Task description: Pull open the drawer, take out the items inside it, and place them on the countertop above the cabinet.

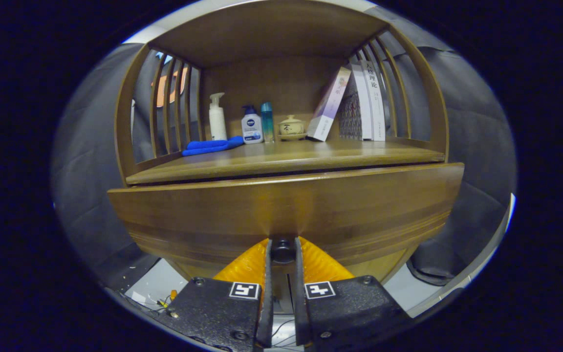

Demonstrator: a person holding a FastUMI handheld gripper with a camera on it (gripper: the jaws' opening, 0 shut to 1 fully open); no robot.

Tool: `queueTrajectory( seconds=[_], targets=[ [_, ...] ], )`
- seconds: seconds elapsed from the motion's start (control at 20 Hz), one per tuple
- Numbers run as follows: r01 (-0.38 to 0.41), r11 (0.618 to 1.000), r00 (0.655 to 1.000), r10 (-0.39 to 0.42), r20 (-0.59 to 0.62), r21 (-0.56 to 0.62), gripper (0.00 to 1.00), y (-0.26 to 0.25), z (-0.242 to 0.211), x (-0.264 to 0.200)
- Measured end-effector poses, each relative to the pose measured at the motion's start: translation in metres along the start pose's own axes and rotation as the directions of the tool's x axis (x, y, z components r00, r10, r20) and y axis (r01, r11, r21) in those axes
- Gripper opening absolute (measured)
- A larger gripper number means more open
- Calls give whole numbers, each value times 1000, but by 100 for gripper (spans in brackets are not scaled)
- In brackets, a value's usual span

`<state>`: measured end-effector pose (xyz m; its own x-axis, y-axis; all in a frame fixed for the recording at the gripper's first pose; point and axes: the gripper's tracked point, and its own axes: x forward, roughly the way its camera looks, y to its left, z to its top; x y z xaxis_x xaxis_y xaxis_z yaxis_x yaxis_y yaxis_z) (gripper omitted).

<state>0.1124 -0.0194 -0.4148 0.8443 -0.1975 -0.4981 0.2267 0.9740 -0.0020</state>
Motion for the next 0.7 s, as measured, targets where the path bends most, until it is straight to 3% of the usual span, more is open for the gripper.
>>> queueTrajectory(
  seconds=[0.7],
  targets=[
    [-22, 999, 1000, 22, -5, -26, 21, -3, -17, -44]
  ],
)
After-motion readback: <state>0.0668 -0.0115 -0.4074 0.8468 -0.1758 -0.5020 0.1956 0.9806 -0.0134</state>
